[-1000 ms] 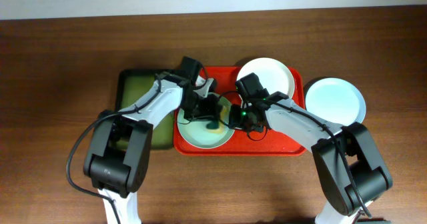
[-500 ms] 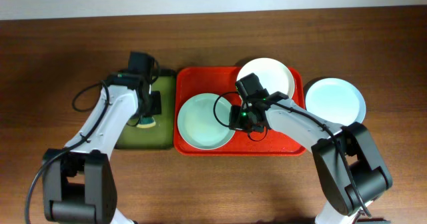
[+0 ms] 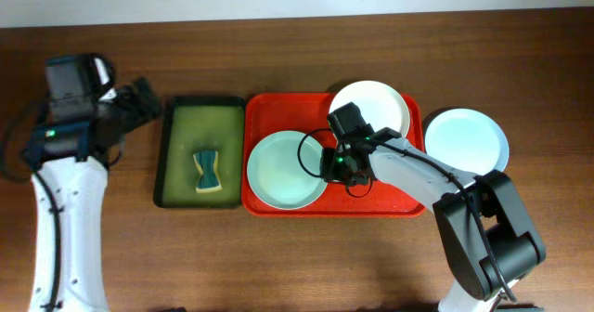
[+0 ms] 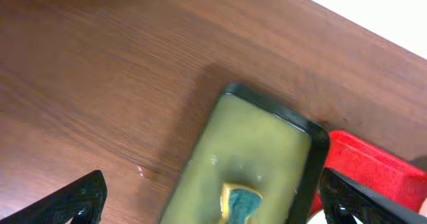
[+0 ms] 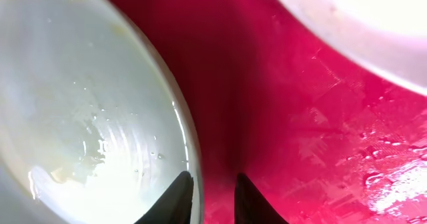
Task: Clean dirty plates on tray and stack at the side
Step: 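Return the sponge with the left gripper to the water tray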
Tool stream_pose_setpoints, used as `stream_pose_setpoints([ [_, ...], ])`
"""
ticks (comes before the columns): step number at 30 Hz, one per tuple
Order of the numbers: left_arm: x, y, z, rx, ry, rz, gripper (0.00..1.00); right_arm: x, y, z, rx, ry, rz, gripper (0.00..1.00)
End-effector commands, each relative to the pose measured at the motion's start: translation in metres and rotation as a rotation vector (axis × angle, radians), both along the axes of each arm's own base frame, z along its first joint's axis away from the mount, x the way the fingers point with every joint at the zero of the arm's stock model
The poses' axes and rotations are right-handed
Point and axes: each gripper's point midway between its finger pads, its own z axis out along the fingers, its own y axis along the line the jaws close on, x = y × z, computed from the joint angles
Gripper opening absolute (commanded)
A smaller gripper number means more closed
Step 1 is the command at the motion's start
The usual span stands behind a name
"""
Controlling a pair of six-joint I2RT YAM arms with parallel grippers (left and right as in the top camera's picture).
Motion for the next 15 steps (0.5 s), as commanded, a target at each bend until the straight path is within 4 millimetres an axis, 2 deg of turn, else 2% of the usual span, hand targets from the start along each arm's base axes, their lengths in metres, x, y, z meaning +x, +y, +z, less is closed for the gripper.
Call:
stream_pose_setpoints([
  [1,-0.001,0.009,0.000,-0.023,-0.003,0.031,0.99,-0.002,-0.002,-0.005,-0.030,-0.003,0.008,0.23],
  [3,-0.001,0.009,0.000,-0.023,-0.002,0.031,0.99,-0.001,-0.001,-0.013,-0.034,0.004,0.009,0.18],
  [4,-0.001,0.009,0.000,-0.023,-0.002,0.031,0.99,-0.002,-0.002,-0.022,-0.042,0.022,0.009,0.04],
  [5,-0.001,0.009,0.000,-0.024,-0.002,0.031,0.99,-0.003,-0.001,-0.024,-0.041,0.028,0.010,0.04],
  [6,-0.001,0.009,0.000,-0.023,-0.002,0.031,0.99,-0.003,0.000,-0.018,-0.015,0.034,0.010,0.04],
  [8,-0.001,0.009,0.000,-0.023,-0.002,0.031,0.99,0.002,-0.009,0.014,0.026,0.032,-0.024,0.04],
  [11,-0.001,0.009,0.000,-0.023,-0.003,0.031,0.99,0.003,-0.025,0.048,0.038,0.016,-0.065,0.04],
  [12,-0.001,0.009,0.000,-0.024,-0.002,0.031,1.00,0.002,-0.031,0.067,0.059,-0.011,-0.074,0.04],
  [15,-0.001,0.009,0.000,-0.024,-0.003,0.031,1.00,0.011,-0.029,0.103,0.103,-0.102,-0.076,0.04],
])
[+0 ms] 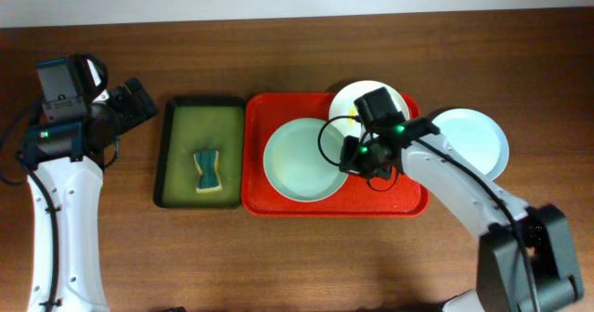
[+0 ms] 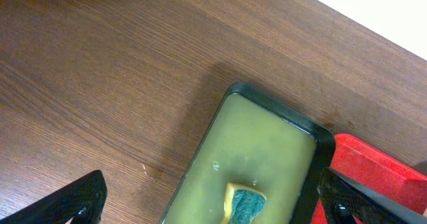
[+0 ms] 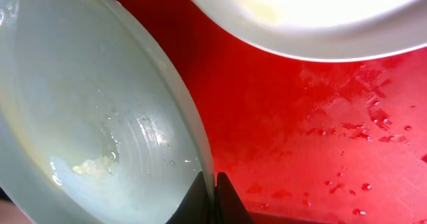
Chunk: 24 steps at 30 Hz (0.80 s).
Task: Clean dirty plates on tray and stack at the side
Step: 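Return the sponge with the left gripper to the water tray, then lift the pale green plate with the right gripper and carry it right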
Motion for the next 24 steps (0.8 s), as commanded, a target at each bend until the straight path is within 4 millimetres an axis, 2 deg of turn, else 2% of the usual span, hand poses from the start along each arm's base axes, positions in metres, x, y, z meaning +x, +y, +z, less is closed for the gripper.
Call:
stream_pose_setpoints([
  [1,0.001,0.001,0.002,-0.013,-0.009,0.007,0.99,0.026,0.014,0.059,0.075,-0.153,0.001,0.04],
  [4,0.001,0.001,0.002,-0.013,-0.009,0.006,0.99,0.061,0.029,0.096,0.019,-0.323,-0.072,0.04],
  [6,0.001,0.001,0.002,-0.013,-0.009,0.007,1.00,0.077,0.053,0.105,0.018,-0.432,-0.089,0.04],
  [8,0.001,0.001,0.002,-0.013,-0.010,0.007,0.99,0.087,0.077,0.099,0.040,-0.475,-0.084,0.04],
  [9,0.001,0.001,0.002,-0.013,-0.009,0.007,1.00,0.094,0.098,0.090,0.060,-0.493,-0.061,0.04],
  [11,0.001,0.001,0.002,-0.013,-0.009,0.007,0.99,0.105,0.120,0.073,0.021,-0.487,-0.041,0.04],
  [12,0.001,0.001,0.002,-0.013,-0.010,0.007,0.99,0.112,0.137,0.065,0.003,-0.487,-0.018,0.04],
  [14,0.001,0.001,0.002,-0.013,-0.009,0.007,0.99,0.124,0.165,0.060,-0.060,-0.538,0.028,0.04],
  [15,0.001,0.001,0.002,-0.013,-0.010,0.007,0.99,0.130,0.176,0.067,-0.144,-0.617,0.063,0.04],
  [17,0.001,0.001,0.002,-0.013,-0.009,0.007,0.99,0.133,0.179,0.088,-0.334,-0.781,0.100,0.04],
  [20,0.001,0.001,0.002,-0.013,-0.009,0.007,1.00,0.129,0.205,0.135,-0.564,-1.031,0.278,0.04],
  [22,0.001,0.001,0.002,-0.013,-0.010,0.007,1.00,0.128,0.207,0.163,-0.698,-1.141,0.277,0.04],
  [24,0.001,0.001,0.002,-0.013,-0.009,0.007,1.00,0.124,0.210,0.200,-0.832,-1.255,0.257,0.04],
])
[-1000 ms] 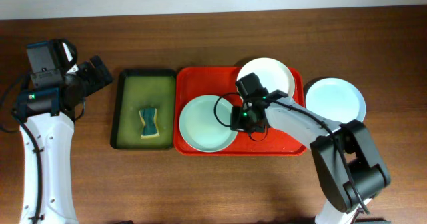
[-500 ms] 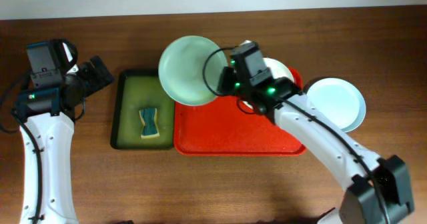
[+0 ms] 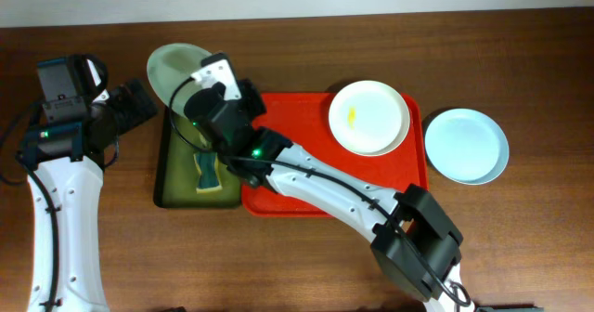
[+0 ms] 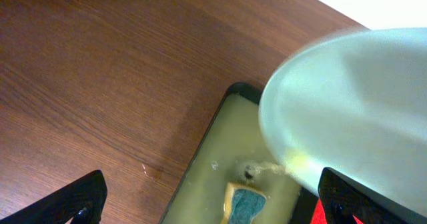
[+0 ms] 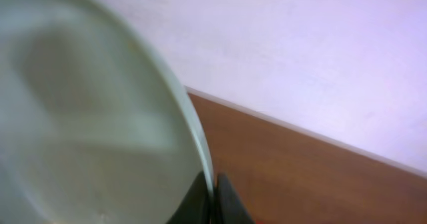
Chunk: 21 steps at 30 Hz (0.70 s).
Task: Clean dirty plates on tray and stack at the side
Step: 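Lift the pale green plate with the right gripper and carry it right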
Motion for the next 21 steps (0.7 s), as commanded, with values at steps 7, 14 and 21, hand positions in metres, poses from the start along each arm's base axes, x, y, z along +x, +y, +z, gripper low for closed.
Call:
stream_pose_setpoints([
  [7,0.001,0.001,0.002,-0.012,-0.009,0.008,0.99,-0.012,-0.015,0.117,-0.214,-0.388,-0.181,0.04],
  [14,0.001,0.001,0.002,-0.012,-0.010,0.007,0.99,-0.012,-0.019,0.117,-0.221,-0.384,-0.203,0.04],
  [21,0.001,0.001,0.002,-0.012,-0.010,0.008,1.00,-0.013,-0.031,0.112,-0.176,-0.359,-0.277,0.04],
])
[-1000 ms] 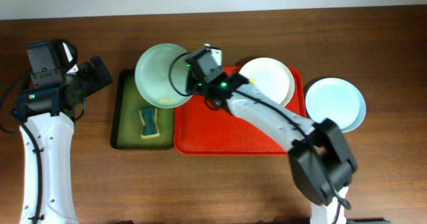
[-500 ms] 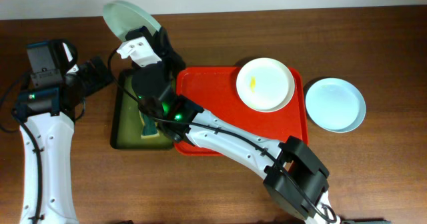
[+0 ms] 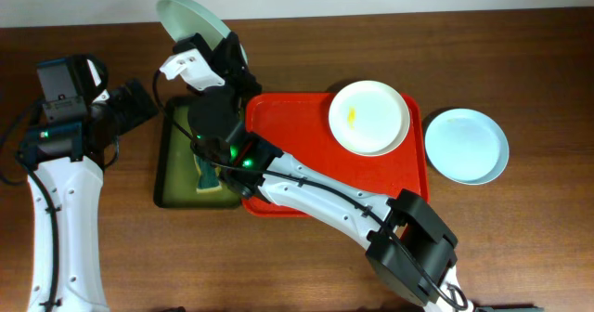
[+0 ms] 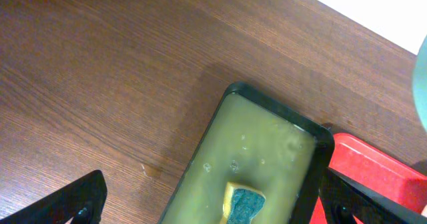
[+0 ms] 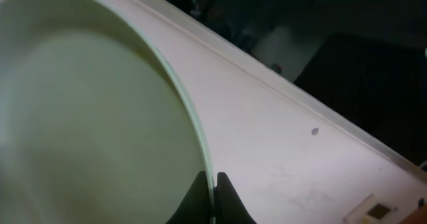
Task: Clean dirty plates on tray and stack at the side
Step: 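Lift the pale green plate with the right gripper and carry it right, then set the pale green plate onto the light blue plate stack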
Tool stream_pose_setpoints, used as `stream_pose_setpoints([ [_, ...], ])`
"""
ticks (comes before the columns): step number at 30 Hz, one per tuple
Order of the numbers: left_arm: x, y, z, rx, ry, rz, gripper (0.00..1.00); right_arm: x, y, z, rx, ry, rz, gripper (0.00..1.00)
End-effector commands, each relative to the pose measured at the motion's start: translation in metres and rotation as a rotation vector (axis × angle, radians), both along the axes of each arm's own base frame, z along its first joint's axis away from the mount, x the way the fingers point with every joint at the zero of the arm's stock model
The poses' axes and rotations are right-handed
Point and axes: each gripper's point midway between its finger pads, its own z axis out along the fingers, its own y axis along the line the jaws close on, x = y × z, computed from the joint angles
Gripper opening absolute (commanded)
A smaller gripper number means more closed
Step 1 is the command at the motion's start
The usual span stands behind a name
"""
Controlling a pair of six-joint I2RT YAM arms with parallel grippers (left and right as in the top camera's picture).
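Observation:
My right gripper (image 3: 221, 45) is shut on the rim of a pale green plate (image 3: 188, 19). It holds the plate steeply tilted above the far end of the black wash tub (image 3: 167, 154). In the right wrist view the fingers (image 5: 200, 196) pinch the plate (image 5: 93, 117) at its edge. A sliver of that plate (image 4: 422, 71) shows at the right of the left wrist view. A yellow-and-teal sponge (image 3: 209, 174) (image 4: 243, 204) lies in the tub's green liquid. My left gripper (image 3: 139, 103) (image 4: 212, 187) stands open, left of the tub. A white plate (image 3: 369, 117) with a yellow smear sits on the red tray (image 3: 316, 187).
A light blue plate (image 3: 466, 145) lies on the wood table, right of the tray. My right arm stretches across the tray's left half and over the tub. The table's far edge and a white wall run just behind the held plate.
The held plate has tipped steeper and moved toward the table's far edge. It has left most of the left wrist view, and the trickle into the tub has stopped. The left arm has not moved.
First my right gripper straddled the rim of the green plate on the tray's left half. Then it was shut on that rim, with the plate further right. Later the plate hung tilted over the tub, dripping into it. Now it is held steeper and farther back.

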Motion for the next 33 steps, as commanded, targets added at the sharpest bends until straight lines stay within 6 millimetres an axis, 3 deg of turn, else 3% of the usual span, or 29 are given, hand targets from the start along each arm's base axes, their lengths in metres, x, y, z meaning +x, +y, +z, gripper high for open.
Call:
stream_pose_setpoints([
  [1,0.001,0.001,0.002,-0.010,-0.009,0.009,0.99,-0.005,-0.008,0.002,0.077,0.006,-0.048,0.04],
  [4,0.001,0.001,0.002,-0.010,-0.009,0.009,0.99,-0.004,-0.007,-0.031,0.130,0.092,-0.045,0.04],
  [6,0.001,0.001,0.002,-0.010,-0.009,0.009,0.99,-0.008,-0.006,-0.075,0.178,0.220,-0.027,0.04],
  [8,0.001,0.001,0.002,-0.010,-0.009,0.009,0.99,-0.020,0.010,-0.134,0.257,0.475,0.098,0.04],
  [9,0.001,0.001,0.002,-0.010,-0.009,0.009,1.00,-0.023,0.007,-0.150,0.308,0.548,0.098,0.04],
  [13,0.001,0.001,0.002,-0.010,-0.009,0.009,1.00,-0.004,-0.023,-0.148,0.363,0.551,0.029,0.04],
  [15,0.001,0.001,0.002,-0.010,-0.008,0.009,0.99,0.002,-0.040,-0.121,0.493,0.585,0.065,0.04],
  [17,0.001,0.001,0.002,-0.010,-0.009,0.009,1.00,0.005,-0.069,-0.110,0.645,0.673,0.062,0.04],
  [18,0.001,0.001,0.002,-0.010,-0.009,0.009,0.99,0.010,-0.098,-0.115,0.764,0.805,0.070,0.04],
  [20,0.001,0.001,0.002,-0.010,-0.009,0.009,0.99,0.014,-0.133,-0.133,0.873,0.977,0.075,0.04],
  [21,0.001,0.001,0.002,-0.010,-0.008,0.009,0.99,0.014,-0.161,-0.143,0.939,1.056,0.044,0.04],
  [22,0.001,0.001,0.002,-0.010,-0.009,0.009,0.99,0.010,-0.204,-0.152,1.054,1.155,-0.011,0.04],
  [25,0.001,0.001,0.002,-0.010,-0.009,0.009,0.99,-0.013,-0.330,-0.171,1.283,1.227,-0.304,0.04],
  [27,0.001,0.001,0.002,-0.010,-0.009,0.009,1.00,-0.032,-0.396,-0.178,1.307,1.220,-0.430,0.04],
  [28,0.001,0.001,0.002,-0.010,-0.009,0.009,0.99,-0.055,-0.445,-0.185,1.308,1.195,-0.600,0.04],
  [29,0.001,0.001,0.002,-0.010,-0.009,0.009,0.99,-0.072,-0.474,-0.189,1.284,1.183,-0.709,0.04],
  [31,0.001,0.001,0.002,-0.010,-0.009,0.009,1.00,-0.108,-0.512,-0.205,1.198,1.194,-0.923,0.04],
  [33,0.001,0.001,0.002,-0.010,-0.009,0.009,0.99,-0.120,-0.523,-0.218,1.133,1.199,-0.997,0.04],
])
